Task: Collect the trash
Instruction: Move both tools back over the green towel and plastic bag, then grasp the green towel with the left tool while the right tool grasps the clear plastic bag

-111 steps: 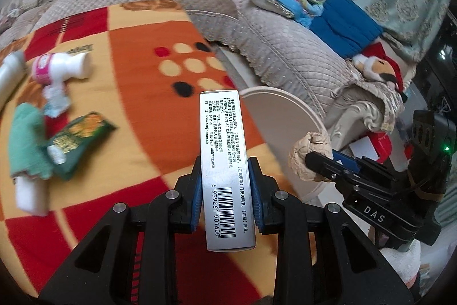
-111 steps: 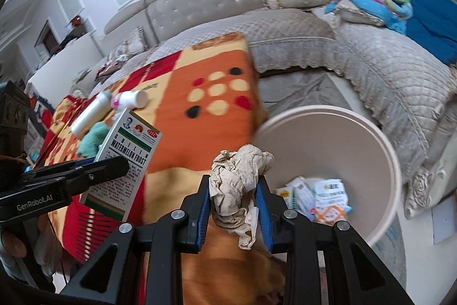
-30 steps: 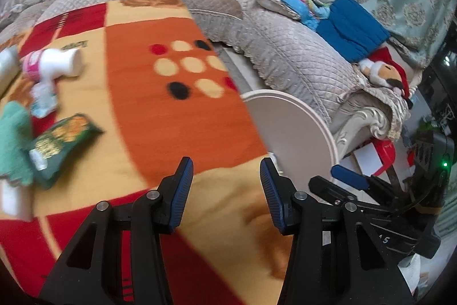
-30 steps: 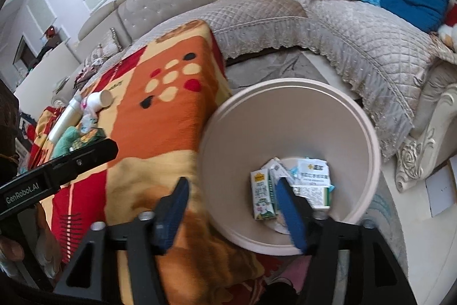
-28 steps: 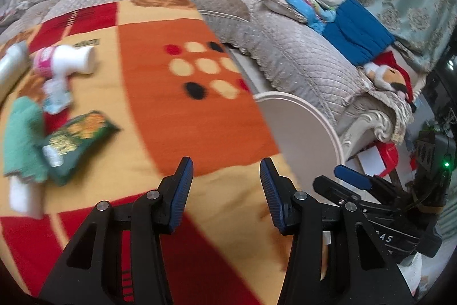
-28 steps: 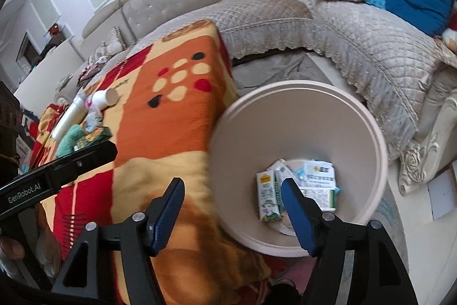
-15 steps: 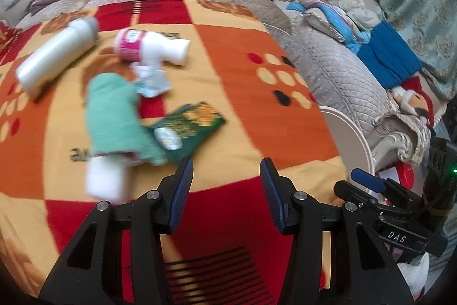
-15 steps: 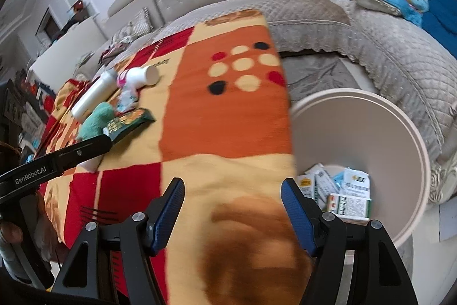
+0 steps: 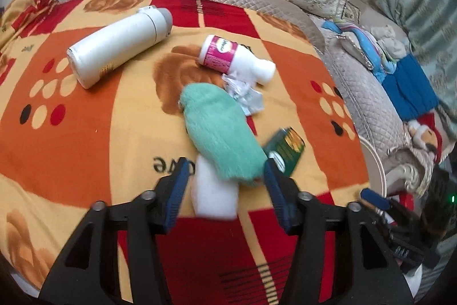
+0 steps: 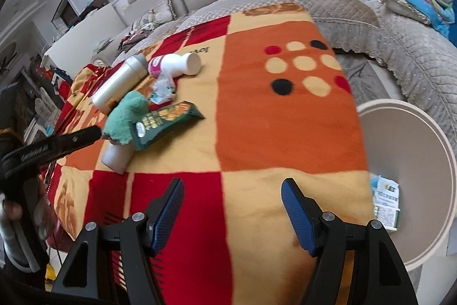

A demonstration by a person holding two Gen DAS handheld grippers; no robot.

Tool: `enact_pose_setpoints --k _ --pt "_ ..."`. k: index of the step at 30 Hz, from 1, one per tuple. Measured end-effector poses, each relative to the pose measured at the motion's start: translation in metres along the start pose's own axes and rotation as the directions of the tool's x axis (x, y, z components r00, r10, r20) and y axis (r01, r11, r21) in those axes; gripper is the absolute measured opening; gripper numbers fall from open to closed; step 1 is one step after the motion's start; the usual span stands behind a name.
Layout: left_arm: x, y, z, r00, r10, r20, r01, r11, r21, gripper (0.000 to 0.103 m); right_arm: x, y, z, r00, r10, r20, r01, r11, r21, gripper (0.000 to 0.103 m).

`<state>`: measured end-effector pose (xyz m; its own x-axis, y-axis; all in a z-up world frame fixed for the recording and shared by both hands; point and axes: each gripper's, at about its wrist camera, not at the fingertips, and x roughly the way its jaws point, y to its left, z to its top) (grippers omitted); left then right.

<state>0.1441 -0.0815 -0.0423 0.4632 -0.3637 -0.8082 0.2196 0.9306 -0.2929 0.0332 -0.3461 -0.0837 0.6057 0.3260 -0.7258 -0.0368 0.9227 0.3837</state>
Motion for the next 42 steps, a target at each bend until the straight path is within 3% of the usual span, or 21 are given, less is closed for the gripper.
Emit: enact_pose_setpoints --k 9,13,15,17,20,27,31,35,39,42 --pt "0.047 0.012 0.038 0.997 -0.013 -0.082 0.005 0.995 -0.095 0.057 0.021 0.024 0.012 0.999 0.011 -0.040 -0.013 0.999 -0.052 0.069" --pt "0.057 0.012 0.044 0.997 0.023 -0.068 -0.029 0.996 -0.089 0.057 0.025 0.028 0.019 0.999 0.025 -0.038 -0.027 0.998 -0.052 0.069" --pt "0.062 0.019 0.046 0.997 -0.019 -0.078 0.009 0.993 -0.116 0.056 0.028 0.031 0.025 0.999 0.032 -0.033 -0.034 0.998 -0.056 0.069" --pt "0.065 0.028 0.045 0.995 -0.052 -0.084 0.039 0.988 -0.152 0.048 0.032 0.034 0.034 0.999 0.031 -0.034 -0.034 0.997 -0.065 0.069" --pt "0.059 0.032 0.043 0.997 -0.051 -0.065 0.042 0.990 -0.136 0.042 0.038 0.038 0.046 0.998 0.046 -0.031 -0.048 0.997 -0.068 0.069" --pt "0.008 0.048 0.049 0.998 -0.063 0.030 0.066 0.990 -0.122 0.041 0.071 0.060 0.082 0.995 0.095 -0.038 -0.098 0.991 -0.088 0.069" --pt "-0.007 0.058 0.047 0.998 -0.055 0.042 0.060 0.991 -0.117 0.041 0.101 0.080 0.103 0.993 0.112 -0.046 -0.116 0.988 -0.104 0.069" --pt "-0.012 0.060 0.039 0.998 -0.032 0.057 0.038 0.994 -0.105 0.041 0.132 0.096 0.118 0.993 0.102 -0.060 -0.109 0.986 -0.128 0.061" --pt "-0.009 0.064 0.033 0.998 -0.030 0.052 0.036 0.994 -0.108 0.041 0.157 0.107 0.122 0.993 0.070 -0.096 -0.085 0.982 -0.167 0.037" --pt "-0.009 0.065 0.029 0.998 -0.024 0.056 0.029 0.994 -0.105 0.041 0.158 0.105 0.118 0.994 0.062 -0.092 -0.078 0.980 -0.181 0.032"
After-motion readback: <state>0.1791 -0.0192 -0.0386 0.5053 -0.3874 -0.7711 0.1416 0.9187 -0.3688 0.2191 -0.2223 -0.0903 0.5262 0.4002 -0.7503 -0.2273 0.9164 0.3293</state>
